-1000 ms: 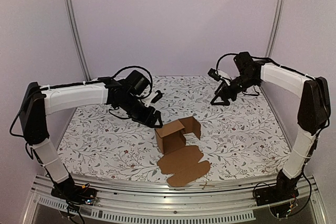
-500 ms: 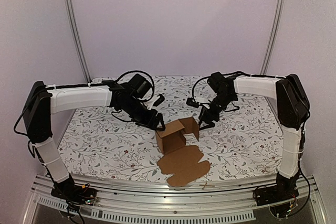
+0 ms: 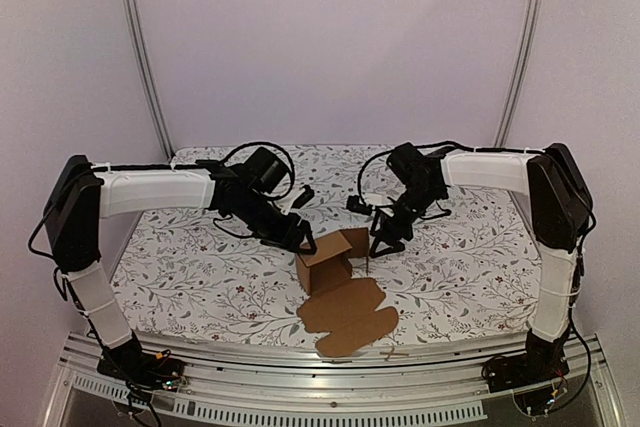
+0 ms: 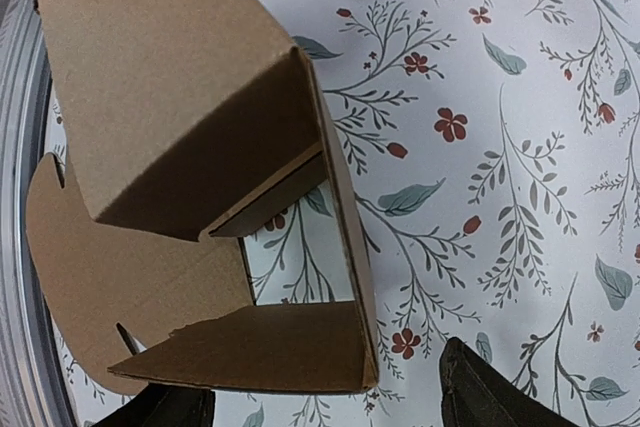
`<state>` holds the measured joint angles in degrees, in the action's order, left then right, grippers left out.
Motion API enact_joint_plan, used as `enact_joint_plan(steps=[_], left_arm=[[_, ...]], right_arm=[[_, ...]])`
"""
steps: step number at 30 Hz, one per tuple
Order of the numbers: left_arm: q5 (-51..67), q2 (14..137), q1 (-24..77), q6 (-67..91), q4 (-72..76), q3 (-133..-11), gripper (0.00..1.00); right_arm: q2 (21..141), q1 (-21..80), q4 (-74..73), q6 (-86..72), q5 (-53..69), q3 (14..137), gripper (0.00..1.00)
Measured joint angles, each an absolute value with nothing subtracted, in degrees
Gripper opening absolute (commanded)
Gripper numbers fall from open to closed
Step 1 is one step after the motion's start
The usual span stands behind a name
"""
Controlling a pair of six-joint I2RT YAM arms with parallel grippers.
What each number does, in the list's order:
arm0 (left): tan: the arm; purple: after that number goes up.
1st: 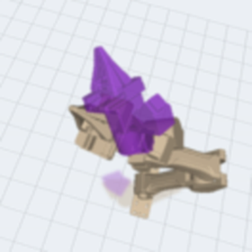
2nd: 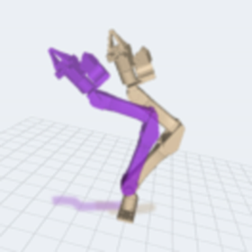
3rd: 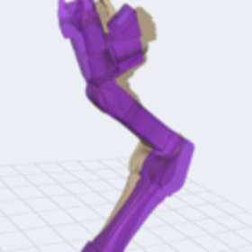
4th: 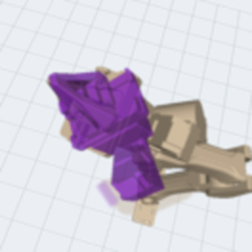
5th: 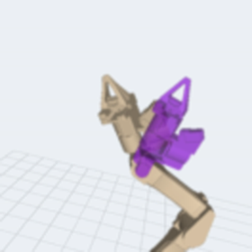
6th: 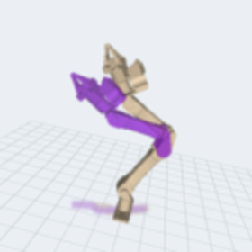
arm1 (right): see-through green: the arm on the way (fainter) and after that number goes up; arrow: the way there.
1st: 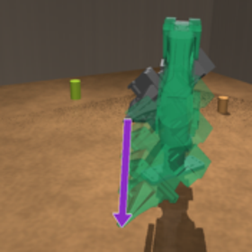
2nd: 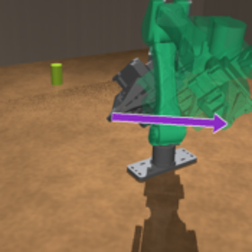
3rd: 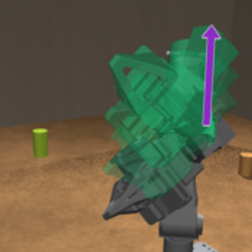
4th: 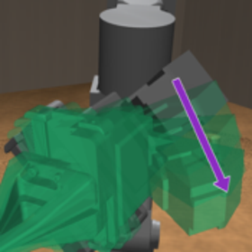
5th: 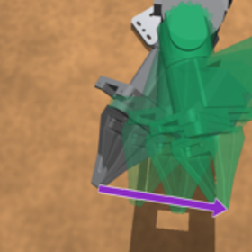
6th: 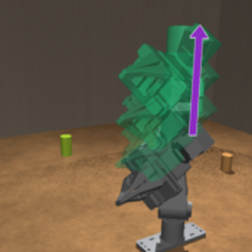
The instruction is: Fold the paper box
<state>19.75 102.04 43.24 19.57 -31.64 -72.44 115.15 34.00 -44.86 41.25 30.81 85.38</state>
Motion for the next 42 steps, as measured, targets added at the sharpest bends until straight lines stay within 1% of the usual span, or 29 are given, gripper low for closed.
enact_joint_plan(steps=[7, 22, 28, 33, 36, 40, 42], left_arm=[[21.1, 102.0, 43.2, 20.2, -29.7, -71.1, 0.65], [23.9, 102.0, 41.0, 20.4, -27.2, -69.9, 0.65], [25.4, 102.0, 40.2, 21.1, -25.8, -69.2, 0.63], [25.8, 102.0, 39.9, 21.2, -25.5, -69.0, 0.62], [26.2, 102.0, 39.9, 21.1, -25.3, -68.7, 0.62], [26.4, 102.1, 39.9, 21.1, -25.2, -68.7, 0.61], [26.6, 102.3, 39.9, 21.1, -25.1, -68.7, 0.61]], right_arm=[[113.3, 35.1, -42.8, 40.7, 31.5, 84.8, 0.76], [112.9, 39.6, -40.3, 40.6, 30.7, 84.2, 0.78], [112.9, 39.7, -40.4, 41.0, 30.8, 84.1, 0.85], [112.3, 37.1, -44.3, 42.5, 33.7, 85.0, 0.88], [111.8, 32.9, -47.7, 43.2, 37.0, 88.2, 0.89], [110.5, 27.4, -49.3, 43.7, 40.3, 91.7, 0.89], [110.3, 25.7, -49.5, 43.8, 41.2, 92.6, 0.86]])
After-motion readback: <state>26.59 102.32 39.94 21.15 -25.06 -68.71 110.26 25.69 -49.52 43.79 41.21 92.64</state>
